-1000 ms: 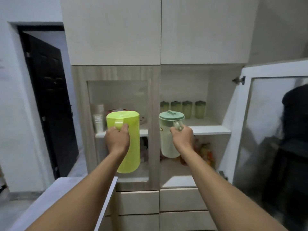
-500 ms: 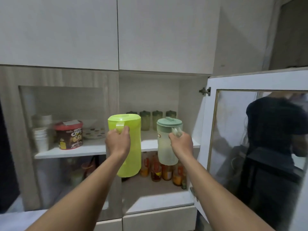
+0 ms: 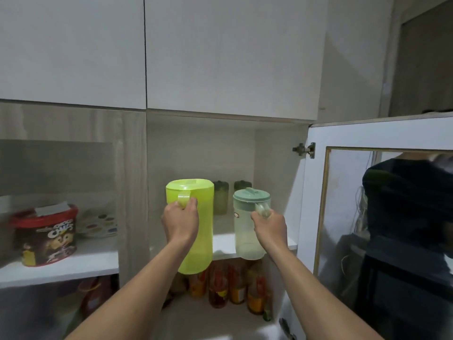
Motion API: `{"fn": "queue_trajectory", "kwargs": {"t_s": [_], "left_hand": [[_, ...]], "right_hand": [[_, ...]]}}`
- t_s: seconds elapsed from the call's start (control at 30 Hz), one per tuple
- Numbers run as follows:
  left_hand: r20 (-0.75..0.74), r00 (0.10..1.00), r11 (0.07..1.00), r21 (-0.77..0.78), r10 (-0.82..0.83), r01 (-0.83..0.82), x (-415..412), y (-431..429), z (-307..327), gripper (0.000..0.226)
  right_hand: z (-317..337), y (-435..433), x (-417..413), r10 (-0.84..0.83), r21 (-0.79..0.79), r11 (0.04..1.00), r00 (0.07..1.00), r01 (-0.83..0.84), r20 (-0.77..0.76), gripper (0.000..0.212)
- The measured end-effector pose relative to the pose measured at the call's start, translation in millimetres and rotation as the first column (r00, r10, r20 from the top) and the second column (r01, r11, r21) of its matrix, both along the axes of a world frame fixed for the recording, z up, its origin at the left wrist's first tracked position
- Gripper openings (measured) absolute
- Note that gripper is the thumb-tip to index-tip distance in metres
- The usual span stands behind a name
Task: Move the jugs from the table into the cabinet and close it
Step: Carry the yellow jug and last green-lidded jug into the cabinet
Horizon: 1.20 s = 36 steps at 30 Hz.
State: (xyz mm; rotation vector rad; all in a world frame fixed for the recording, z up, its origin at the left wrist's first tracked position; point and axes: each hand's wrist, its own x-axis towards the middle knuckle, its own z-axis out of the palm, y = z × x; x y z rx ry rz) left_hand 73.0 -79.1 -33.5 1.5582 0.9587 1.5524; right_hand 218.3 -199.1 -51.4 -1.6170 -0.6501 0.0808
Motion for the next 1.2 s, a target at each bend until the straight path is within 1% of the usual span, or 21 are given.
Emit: {"fn": "queue_trajectory", "kwargs": {"t_s": [0.17,0.27,0.33,0.47,0.6,0.73,0.83,0.9,0.97,1.0,1.03,1.13,1.2], "left_hand": [[0.0,1.0,1.0,0.007,-0.016,0.016,40.5,57.6,7.6,0.042],[0.014,0.998,0.998,0.025,-0.058,0.058,64.9,90.0,11.7,0.04],[-0.005,0.998,0.998,0.016,-0.065,0.065,81.3,108.5,9.2,0.039],[0.02,0.996,0.996,-0.01,-0.088,0.088,108.4,140.1,-1.7,0.036],[-0.055,0.997,0.998,-0.02,-0.058,0.057,147.2,171.0,-18.6,0.039],[-0.047,0.995,0.994,-0.071,-0.086,0.083,190.0,200.3,-35.2,0.043],[-0.038,0.992,0.987,-0.115,-0.12,0.115,227.4,217.9,-42.4,0.039],[-0.076,0.989,0.985,-0.13,-0.123,0.113,249.4,227.9,-44.5,0.038],[-0.18,0.98,0.994,-0.078,-0.087,0.074,274.9,241.6,-49.2,0.04],[-0.22,0.973,0.997,-0.066,-0.064,0.051,284.5,246.5,-52.4,0.042],[-0.23,0.972,0.997,-0.066,-0.057,0.043,295.2,252.1,-54.9,0.045],[-0.19,0.98,0.992,-0.118,-0.062,0.04,319.3,261.1,-60.8,0.047],[-0.162,0.984,0.992,-0.113,-0.073,0.055,330.8,263.2,-61.5,0.046]], "right_hand": [[7.3,55.4,37.1,-0.02,0.028,0.999,1.0,0.02,-0.001,0.024],[10.0,85.3,60.2,-0.045,0.037,0.998,0.999,0.045,-0.002,0.026],[9.6,102.9,76.3,-0.062,0.027,0.998,0.998,0.062,-0.01,0.022],[1.0,131.7,104.3,-0.084,0.048,0.995,0.996,0.085,-0.026,0.013],[-13.1,166.0,141.5,-0.087,0.042,0.995,0.994,0.09,-0.064,0.01],[-30.5,199.8,185.0,-0.118,-0.007,0.993,0.99,0.118,-0.083,0.012],[-41.8,224.4,224.4,-0.126,-0.012,0.992,0.986,0.126,-0.113,0.012],[-47.6,238.1,245.5,-0.126,-0.025,0.992,0.984,0.124,-0.126,0.015],[-53.7,253.6,269.1,-0.136,-0.018,0.991,0.982,0.135,-0.13,0.015],[-57.1,259.6,277.4,-0.144,-0.021,0.99,0.982,0.142,-0.122,0.015],[-60.2,266.8,287.0,-0.151,-0.031,0.988,0.983,0.149,-0.106,0.016],[-71.1,282.3,306.0,-0.176,-0.117,0.978,0.984,0.172,-0.028,0.02],[-75.5,288.6,314.5,-0.186,-0.183,0.966,0.982,0.183,-0.003,0.024]]}}
